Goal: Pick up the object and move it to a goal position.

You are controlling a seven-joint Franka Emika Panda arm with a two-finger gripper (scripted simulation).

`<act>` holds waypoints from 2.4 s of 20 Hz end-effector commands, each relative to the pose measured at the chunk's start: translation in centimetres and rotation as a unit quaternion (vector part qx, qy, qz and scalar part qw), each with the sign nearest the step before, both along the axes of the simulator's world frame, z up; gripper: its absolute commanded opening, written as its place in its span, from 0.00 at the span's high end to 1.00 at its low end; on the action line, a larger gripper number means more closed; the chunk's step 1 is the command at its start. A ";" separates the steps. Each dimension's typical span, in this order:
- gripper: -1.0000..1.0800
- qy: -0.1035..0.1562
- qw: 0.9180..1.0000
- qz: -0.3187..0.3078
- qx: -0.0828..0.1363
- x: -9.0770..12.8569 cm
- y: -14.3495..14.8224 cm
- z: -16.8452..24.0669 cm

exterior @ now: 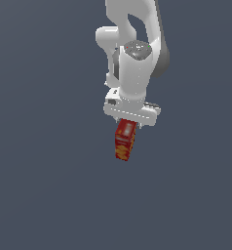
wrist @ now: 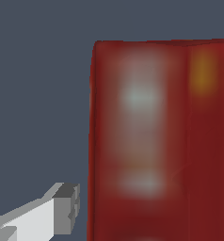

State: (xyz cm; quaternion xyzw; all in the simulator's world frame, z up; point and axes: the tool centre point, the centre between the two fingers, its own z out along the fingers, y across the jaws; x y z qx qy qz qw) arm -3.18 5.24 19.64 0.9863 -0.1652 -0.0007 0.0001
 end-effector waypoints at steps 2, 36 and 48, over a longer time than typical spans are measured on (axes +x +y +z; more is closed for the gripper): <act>0.04 -0.001 1.000 0.000 0.000 0.1 0.0 -0.4; 1.00 -0.001 1.000 0.000 0.001 -2.1 -17.8 6.9; 1.00 -0.001 1.000 0.000 0.000 -2.8 -28.0 11.0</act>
